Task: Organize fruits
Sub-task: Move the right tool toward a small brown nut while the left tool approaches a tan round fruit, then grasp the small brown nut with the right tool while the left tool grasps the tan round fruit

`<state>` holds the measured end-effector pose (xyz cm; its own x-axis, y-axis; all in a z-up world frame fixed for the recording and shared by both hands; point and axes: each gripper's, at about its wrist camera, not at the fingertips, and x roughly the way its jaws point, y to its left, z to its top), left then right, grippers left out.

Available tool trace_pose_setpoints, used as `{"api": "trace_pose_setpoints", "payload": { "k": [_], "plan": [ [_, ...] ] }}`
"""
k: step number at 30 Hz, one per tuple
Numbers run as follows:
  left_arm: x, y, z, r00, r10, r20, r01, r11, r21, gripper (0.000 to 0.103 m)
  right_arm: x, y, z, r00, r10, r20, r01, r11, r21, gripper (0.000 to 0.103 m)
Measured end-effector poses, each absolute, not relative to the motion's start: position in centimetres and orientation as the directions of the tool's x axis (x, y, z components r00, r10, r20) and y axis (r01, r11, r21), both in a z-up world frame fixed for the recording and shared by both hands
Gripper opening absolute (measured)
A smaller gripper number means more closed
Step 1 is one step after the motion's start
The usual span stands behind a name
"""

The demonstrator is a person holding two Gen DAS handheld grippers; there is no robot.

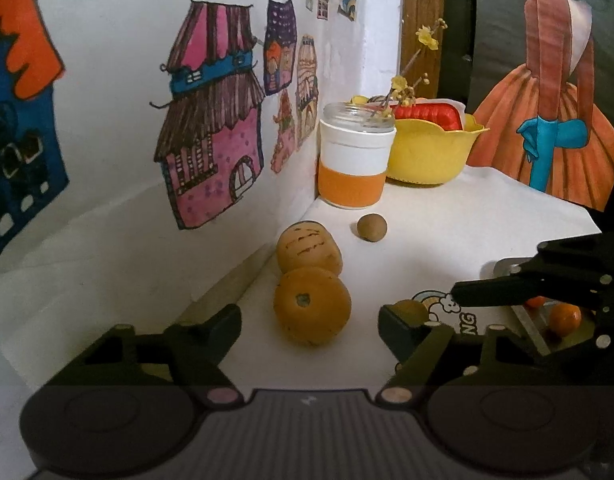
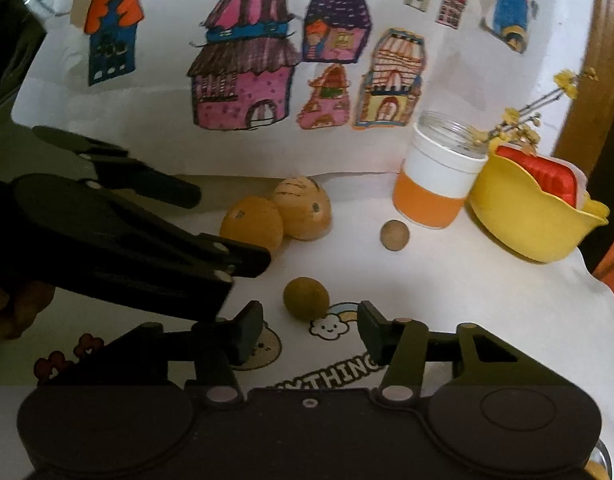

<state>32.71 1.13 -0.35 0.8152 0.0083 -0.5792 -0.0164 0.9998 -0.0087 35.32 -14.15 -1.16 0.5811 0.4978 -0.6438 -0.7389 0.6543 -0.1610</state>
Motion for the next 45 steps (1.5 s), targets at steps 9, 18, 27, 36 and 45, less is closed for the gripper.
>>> {"api": "trace_pose_setpoints", "payload": {
  "k": [9, 18, 27, 36, 45],
  "plan": [
    [33.3, 1.1, -0.7, 0.811, 0.014, -0.584, -0.02, 1.0, -0.002, 0.072, 35.8, -13.2, -1.6, 0.585, 0.489, -0.647, -0.744, 0.641, -0.188, 0.043],
    [33.8, 1.1, -0.8, 0.804, 0.008, -0.595, -0.015, 1.0, -0.008, 0.057, 36.5, -13.0, -1.8, 0.59, 0.484, -0.646, -0.739, 0.646, -0.19, 0.033],
    [33.8, 1.2, -1.0, 0.798, 0.007, -0.603, -0.019, 1.0, -0.013, 0.049, 36.4, -13.0, -1.9, 0.594, 0.484, -0.642, -0.735, 0.651, -0.189, 0.03],
    [32.9, 0.8, -0.7, 0.798, -0.012, -0.602, 0.0, 1.0, -0.02, 0.047, 35.3, -13.8, -0.9, 0.606, 0.485, -0.63, -0.726, 0.661, -0.19, 0.03],
    [30.7, -0.3, -0.1, 0.804, -0.036, -0.593, 0.031, 0.999, -0.019, 0.046, 32.8, -15.5, 0.0, 0.621, 0.475, -0.624, -0.712, 0.675, -0.195, 0.03]
  ]
}}
